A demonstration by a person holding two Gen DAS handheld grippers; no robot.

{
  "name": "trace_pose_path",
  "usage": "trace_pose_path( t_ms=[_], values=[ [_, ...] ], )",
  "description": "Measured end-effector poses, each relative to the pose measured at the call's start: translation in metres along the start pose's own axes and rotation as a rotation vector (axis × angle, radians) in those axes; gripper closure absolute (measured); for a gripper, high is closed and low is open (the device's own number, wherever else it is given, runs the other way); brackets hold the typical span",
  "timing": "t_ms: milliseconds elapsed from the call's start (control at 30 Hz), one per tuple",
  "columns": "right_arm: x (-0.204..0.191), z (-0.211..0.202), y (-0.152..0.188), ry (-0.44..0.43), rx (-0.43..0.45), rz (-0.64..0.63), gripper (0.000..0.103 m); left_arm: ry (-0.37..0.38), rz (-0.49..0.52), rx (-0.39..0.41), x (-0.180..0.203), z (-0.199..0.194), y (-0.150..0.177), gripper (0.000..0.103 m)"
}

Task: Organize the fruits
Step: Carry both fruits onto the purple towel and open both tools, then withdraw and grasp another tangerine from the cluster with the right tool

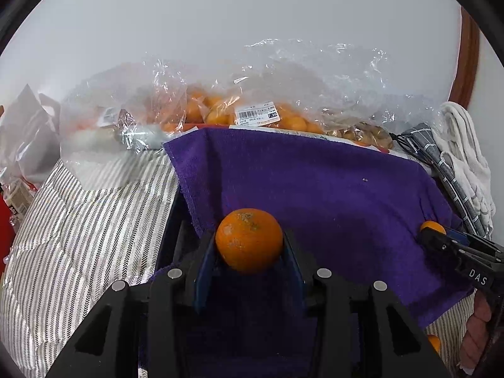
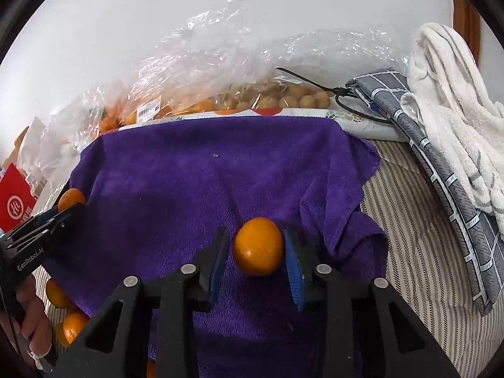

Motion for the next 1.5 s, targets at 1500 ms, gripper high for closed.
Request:
trace_pose_path(
  t_ms=[1500],
  values=[
    [-0.032,-0.080,0.009,-0.100,0.124,-0.047,0.050,-0.024,-0.094,0.109,-0.051,-0.109,0.075,0.040]
  ],
)
Point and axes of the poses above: each gripper's, at about its wrist camera, not at the fingertips, and z roughly the way its jaws point, x to its right, y to its underside, the point moved 4 cm from there along z, roughly the way its jaws point, and after that the axes turned 1 degree about z, right-handed, at the moved point
